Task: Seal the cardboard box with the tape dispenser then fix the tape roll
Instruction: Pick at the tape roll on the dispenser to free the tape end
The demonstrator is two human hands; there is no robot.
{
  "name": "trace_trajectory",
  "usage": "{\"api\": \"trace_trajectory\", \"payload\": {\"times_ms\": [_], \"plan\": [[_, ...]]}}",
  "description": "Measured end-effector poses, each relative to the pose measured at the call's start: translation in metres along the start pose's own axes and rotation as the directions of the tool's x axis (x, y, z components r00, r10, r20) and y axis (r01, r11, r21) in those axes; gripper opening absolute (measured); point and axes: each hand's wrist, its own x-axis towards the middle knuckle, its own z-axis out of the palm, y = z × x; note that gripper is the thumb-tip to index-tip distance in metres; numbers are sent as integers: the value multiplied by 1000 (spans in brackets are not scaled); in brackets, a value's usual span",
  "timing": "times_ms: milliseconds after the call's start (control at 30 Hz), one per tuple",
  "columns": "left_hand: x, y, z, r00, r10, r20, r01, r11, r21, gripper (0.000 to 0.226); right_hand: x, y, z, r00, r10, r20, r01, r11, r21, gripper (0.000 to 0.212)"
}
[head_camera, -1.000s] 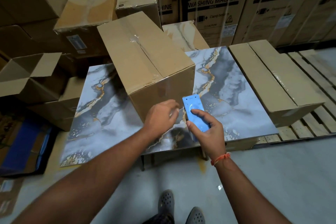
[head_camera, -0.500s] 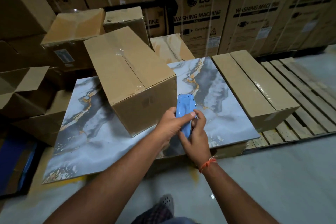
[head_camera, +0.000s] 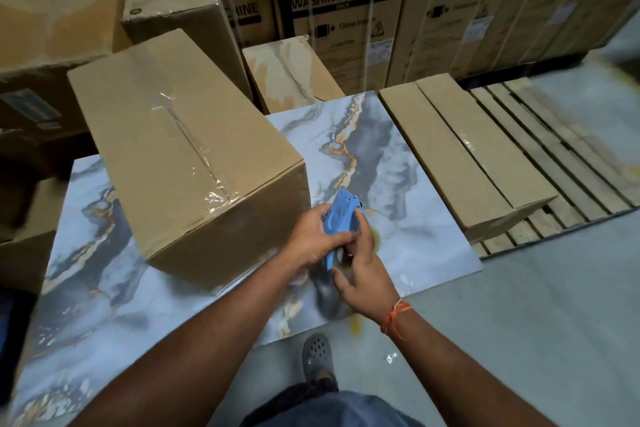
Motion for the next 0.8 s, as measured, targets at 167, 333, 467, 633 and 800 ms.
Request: {"api": "trace_trajectory", "payload": {"times_ms": [167, 333, 467, 633, 800], "plan": [[29, 4, -2, 986, -30, 167, 21, 998, 54, 60, 19, 7, -7, 993, 109, 42, -113, 989, 93, 109], [46, 2, 8, 969, -56, 240, 55, 998, 10, 59, 37, 19, -22, 985, 169, 33, -172, 978, 115, 109], [55, 1, 19, 975, -51, 217, 69, 994, -79, 54, 45, 32, -44, 975, 156, 160, -179, 973, 143, 112], [61, 9, 32, 986, -38, 160, 57, 992, -115, 54, 55, 54, -82, 963, 151, 225, -176, 980, 94, 109], [64, 7, 32, 990, -64, 124, 80, 988, -132, 63, 81, 74, -114, 984, 178, -21, -165, 945, 282, 58]]}}
